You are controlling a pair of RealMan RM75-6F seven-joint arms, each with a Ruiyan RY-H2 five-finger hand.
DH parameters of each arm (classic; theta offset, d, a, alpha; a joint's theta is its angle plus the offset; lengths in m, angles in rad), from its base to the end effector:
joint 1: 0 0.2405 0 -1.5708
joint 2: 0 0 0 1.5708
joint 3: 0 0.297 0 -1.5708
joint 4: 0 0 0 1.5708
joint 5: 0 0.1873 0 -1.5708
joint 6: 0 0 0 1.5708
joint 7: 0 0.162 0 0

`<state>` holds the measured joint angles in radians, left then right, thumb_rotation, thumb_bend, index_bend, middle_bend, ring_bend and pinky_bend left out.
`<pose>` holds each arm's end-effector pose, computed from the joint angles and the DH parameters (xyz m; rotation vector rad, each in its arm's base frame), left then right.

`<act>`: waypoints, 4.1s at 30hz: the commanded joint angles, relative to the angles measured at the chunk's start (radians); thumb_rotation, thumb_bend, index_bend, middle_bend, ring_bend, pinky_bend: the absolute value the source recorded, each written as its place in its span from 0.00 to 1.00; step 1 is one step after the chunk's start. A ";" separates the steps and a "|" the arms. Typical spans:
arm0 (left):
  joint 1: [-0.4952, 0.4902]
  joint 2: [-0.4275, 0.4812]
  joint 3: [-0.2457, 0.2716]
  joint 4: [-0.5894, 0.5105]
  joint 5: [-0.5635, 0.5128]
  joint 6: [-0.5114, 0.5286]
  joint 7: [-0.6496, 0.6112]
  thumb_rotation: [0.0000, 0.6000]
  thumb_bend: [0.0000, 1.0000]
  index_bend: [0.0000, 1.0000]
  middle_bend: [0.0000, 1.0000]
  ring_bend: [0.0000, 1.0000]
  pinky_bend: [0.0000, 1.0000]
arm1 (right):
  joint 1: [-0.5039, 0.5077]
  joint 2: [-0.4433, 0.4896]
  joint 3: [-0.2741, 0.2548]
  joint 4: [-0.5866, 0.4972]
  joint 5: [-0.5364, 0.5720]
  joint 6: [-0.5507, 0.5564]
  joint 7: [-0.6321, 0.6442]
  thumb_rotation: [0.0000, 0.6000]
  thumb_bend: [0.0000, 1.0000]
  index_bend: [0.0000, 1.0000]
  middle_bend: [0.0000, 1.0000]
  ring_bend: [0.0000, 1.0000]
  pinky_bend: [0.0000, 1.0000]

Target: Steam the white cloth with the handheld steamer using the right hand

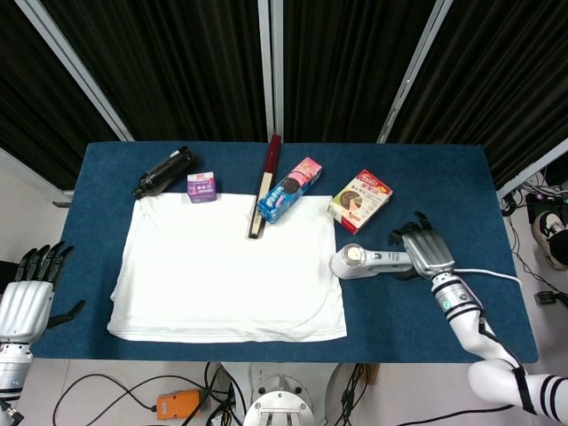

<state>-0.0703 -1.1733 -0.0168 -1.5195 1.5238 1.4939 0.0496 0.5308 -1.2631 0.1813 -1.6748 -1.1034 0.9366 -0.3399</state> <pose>-0.3538 0.1900 0.1813 -1.4342 -0.8523 -0.8258 -0.2522 -0.3411 0.0894 1.7474 -1.0387 0.7542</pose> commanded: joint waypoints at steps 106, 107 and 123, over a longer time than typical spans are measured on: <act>-0.349 -0.186 0.023 0.028 0.003 -0.512 0.073 0.53 0.31 0.06 0.05 0.00 0.00 | 0.243 0.121 0.023 0.026 -0.113 -0.257 0.393 1.00 0.61 1.00 0.93 0.96 0.73; -0.350 -0.198 0.022 0.035 -0.012 -0.518 0.074 0.46 0.31 0.06 0.04 0.00 0.00 | 0.252 0.114 0.021 0.030 -0.099 -0.268 0.383 1.00 0.61 1.00 0.93 0.96 0.73; -0.390 -0.252 0.030 0.054 -0.119 -0.601 0.116 0.02 0.37 0.06 0.03 0.00 0.00 | 0.373 -0.134 -0.010 0.169 -0.017 -0.358 0.335 1.00 0.61 1.00 0.94 0.96 0.73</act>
<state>-0.4577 -1.4224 0.0115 -1.4666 1.4080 0.8954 0.1608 0.8857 -1.3616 0.1775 -1.5377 -1.1322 0.5877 0.0033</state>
